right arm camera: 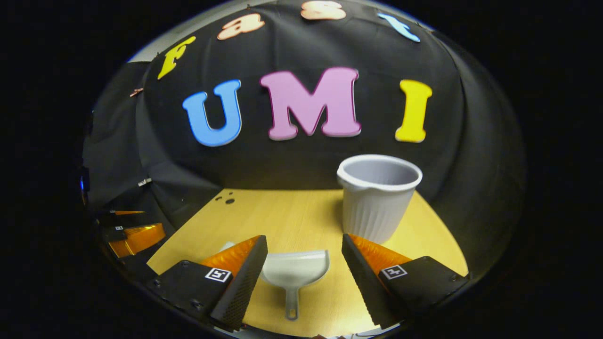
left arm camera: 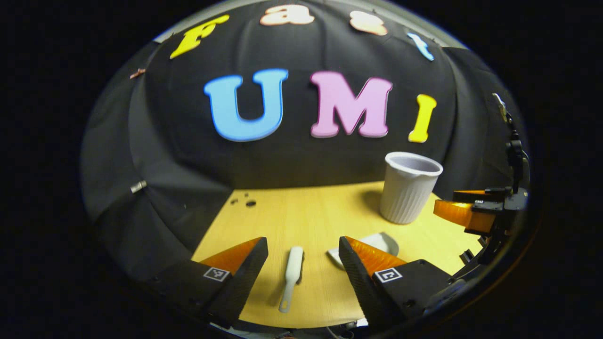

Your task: Pick up the small broom and dustpan from the desktop, sweep the trash into the dustpan with the broom, and then empty the trash into the garbage bin.

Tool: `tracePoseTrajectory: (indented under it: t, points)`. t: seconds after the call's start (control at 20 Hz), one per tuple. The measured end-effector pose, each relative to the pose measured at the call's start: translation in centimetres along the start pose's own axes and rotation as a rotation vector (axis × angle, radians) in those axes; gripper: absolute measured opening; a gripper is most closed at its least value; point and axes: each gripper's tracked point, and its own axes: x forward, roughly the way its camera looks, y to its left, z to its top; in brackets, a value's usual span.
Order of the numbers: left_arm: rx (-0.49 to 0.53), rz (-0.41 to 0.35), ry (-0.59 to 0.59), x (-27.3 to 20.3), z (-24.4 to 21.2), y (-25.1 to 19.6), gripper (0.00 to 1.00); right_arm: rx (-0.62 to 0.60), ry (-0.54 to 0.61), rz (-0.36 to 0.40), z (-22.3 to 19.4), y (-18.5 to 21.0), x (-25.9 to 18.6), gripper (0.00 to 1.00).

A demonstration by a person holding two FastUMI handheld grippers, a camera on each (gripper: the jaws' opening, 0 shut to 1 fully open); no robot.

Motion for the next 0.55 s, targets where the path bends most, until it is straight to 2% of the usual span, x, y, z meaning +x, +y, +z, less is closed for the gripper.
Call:
tracePoseTrajectory:
  t: [0.05, 0.25, 0.45, 0.55]
  points:
    - [0.009, -0.017, -0.027, -1.5, 0.9, -0.8, 0.96, -0.009, -0.024, -0.034, 1.1, -0.6, -0.9, 0.99]
    - [-0.002, -0.079, -0.111, -5.9, 2.4, -2.9, 0.96, 0.026, -0.096, -0.077, 5.5, -1.6, -6.3, 0.99]
    - [-0.019, -0.077, -0.109, -8.8, 1.2, -3.5, 0.96, 0.015, -0.12, -0.091, 4.9, -1.9, -9.7, 0.99]
    - [0.016, -0.038, -0.095, -9.5, 0.3, -2.8, 0.96, 0.032, -0.121, -0.085, 4.6, -2.1, -10.7, 0.99]
